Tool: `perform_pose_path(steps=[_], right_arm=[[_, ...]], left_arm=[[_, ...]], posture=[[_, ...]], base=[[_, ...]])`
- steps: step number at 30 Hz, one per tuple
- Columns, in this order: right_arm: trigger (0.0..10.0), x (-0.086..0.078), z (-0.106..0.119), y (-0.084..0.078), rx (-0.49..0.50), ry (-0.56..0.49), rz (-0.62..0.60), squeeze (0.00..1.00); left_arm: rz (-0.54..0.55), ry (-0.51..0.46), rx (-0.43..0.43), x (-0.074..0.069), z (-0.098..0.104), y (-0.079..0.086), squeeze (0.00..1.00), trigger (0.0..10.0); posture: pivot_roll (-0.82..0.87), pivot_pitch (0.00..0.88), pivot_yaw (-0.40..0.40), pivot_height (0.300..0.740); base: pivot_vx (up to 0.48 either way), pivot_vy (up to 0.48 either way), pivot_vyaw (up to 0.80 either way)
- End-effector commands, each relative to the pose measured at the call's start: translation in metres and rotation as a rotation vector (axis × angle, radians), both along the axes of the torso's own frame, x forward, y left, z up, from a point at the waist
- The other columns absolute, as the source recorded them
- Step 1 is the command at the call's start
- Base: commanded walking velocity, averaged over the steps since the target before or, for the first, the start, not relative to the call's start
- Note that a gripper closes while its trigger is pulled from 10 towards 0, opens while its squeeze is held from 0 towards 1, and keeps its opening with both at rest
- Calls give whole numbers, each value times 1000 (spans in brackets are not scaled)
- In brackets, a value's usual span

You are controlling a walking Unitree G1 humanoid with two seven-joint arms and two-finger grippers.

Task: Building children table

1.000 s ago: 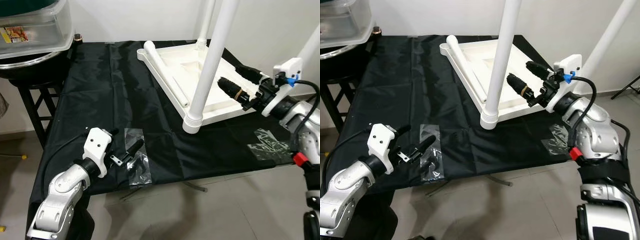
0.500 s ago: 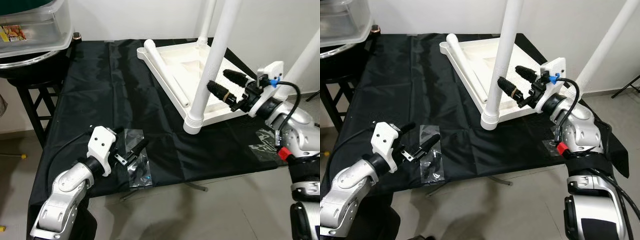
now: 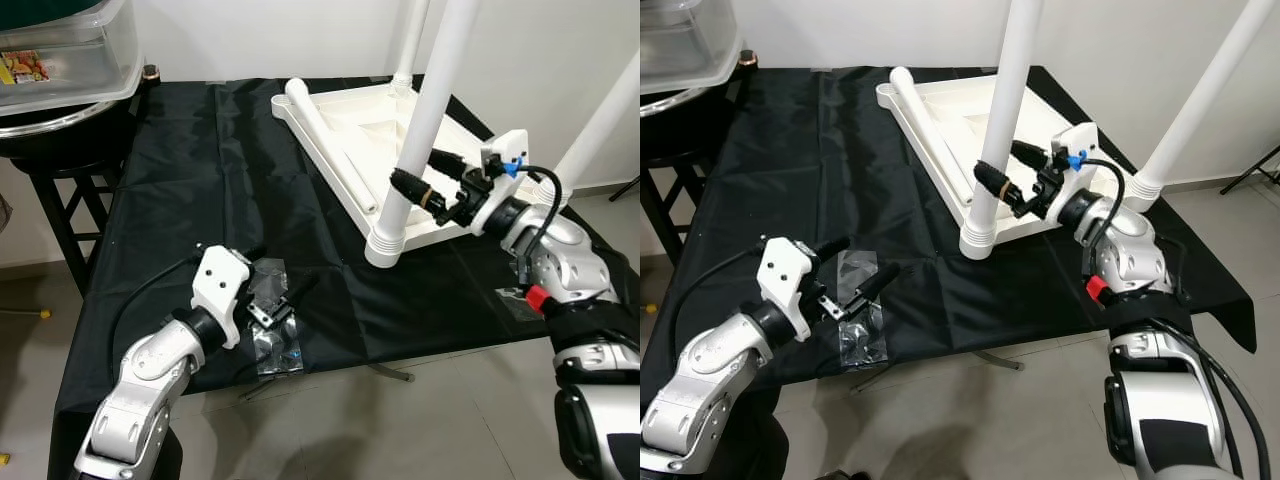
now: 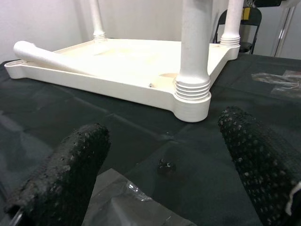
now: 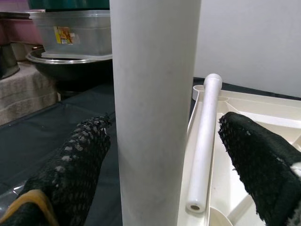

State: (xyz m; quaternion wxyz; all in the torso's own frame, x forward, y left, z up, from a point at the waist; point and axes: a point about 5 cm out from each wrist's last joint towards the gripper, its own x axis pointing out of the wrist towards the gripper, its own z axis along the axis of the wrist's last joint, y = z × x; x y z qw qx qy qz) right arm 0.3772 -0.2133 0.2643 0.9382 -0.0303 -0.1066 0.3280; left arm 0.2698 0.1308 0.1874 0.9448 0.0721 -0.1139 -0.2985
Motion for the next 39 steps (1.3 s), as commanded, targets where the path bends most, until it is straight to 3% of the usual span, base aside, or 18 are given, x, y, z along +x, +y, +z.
perform_pose_path(steps=[1, 19, 20, 21, 34, 37, 39], right_arm=[[10000, 3, 0, 7, -18, -3, 22, 0], [10000, 16, 2, 31, -14, 3, 80, 0], [6275, 16, 1, 33, -13, 9, 91, 0], [0, 16, -1, 34, -12, 13, 96, 0], [0, 16, -13, 44, 0, 22, 92, 0], [0, 16, -15, 48, 14, 7, 50, 0], [0, 19, -21, 52, 3, 0, -74, 0]], left_arm=[[-9, 15, 4, -4, -3, -3, 0, 10000], [-2, 20, 5, -4, -1, -5, 0, 10000], [-2, 20, 6, -4, -1, -5, 0, 10000], [-2, 20, 5, -4, -1, -5, 0, 10000], [10, 15, 12, -2, 0, -2, 0, 10000], [14, 8, 15, -1, 2, 0, 0, 10000], [18, 2, 18, 1, 4, 2, 0, 10000]], posture=[[77, 164, -64, 740], [77, 168, -76, 740], [77, 169, -74, 740], [76, 168, -75, 740], [73, 169, -75, 740], [74, 169, -75, 740], [73, 172, -73, 740]], base=[[0, 0, 0], [0, 0, 0], [0, 0, 0], [0, 0, 0], [0, 0, 0], [0, 0, 0], [0, 0, 0]])
